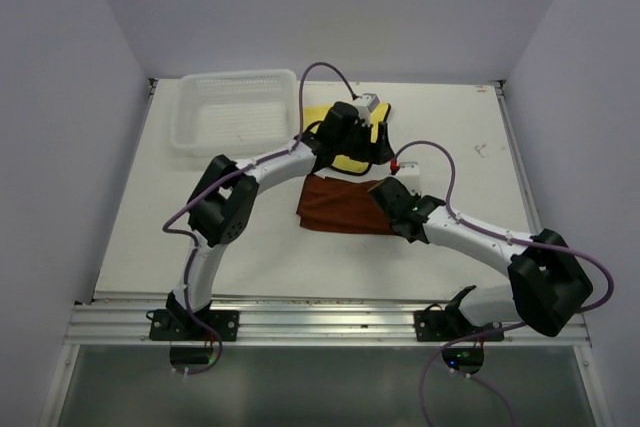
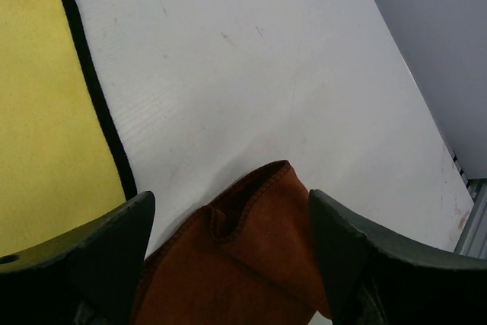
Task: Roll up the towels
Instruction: Roll the towel
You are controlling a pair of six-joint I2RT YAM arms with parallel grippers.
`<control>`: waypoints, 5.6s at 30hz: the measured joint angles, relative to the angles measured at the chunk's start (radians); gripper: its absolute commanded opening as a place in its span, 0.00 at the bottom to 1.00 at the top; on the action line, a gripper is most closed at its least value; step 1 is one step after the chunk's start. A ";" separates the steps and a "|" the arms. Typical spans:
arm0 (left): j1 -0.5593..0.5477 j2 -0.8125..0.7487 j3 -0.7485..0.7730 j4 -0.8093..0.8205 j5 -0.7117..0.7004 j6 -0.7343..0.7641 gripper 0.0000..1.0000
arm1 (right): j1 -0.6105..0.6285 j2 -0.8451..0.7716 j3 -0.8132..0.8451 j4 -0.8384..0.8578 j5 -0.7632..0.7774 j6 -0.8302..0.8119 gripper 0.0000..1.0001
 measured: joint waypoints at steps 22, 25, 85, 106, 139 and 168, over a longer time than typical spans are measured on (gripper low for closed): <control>-0.046 -0.052 -0.011 -0.197 0.070 0.044 0.70 | 0.019 0.038 -0.008 0.101 -0.028 -0.019 0.00; -0.051 -0.037 0.003 -0.216 0.063 0.059 0.70 | 0.019 0.046 -0.008 0.106 -0.028 -0.019 0.00; -0.154 0.059 0.163 -0.249 -0.191 0.127 0.90 | -0.122 -0.511 -0.405 0.278 -0.003 0.289 0.00; -0.066 -0.195 -0.348 -0.036 -0.234 0.190 0.15 | -0.513 -0.563 -0.348 0.111 -0.311 0.384 0.51; -0.016 -0.546 -0.839 -0.111 -0.584 -0.013 0.08 | -0.632 0.111 -0.051 0.446 -0.955 0.026 0.58; -0.090 -0.401 -0.468 0.013 -0.357 0.021 0.14 | -0.482 0.425 0.172 0.523 -0.905 -0.090 0.24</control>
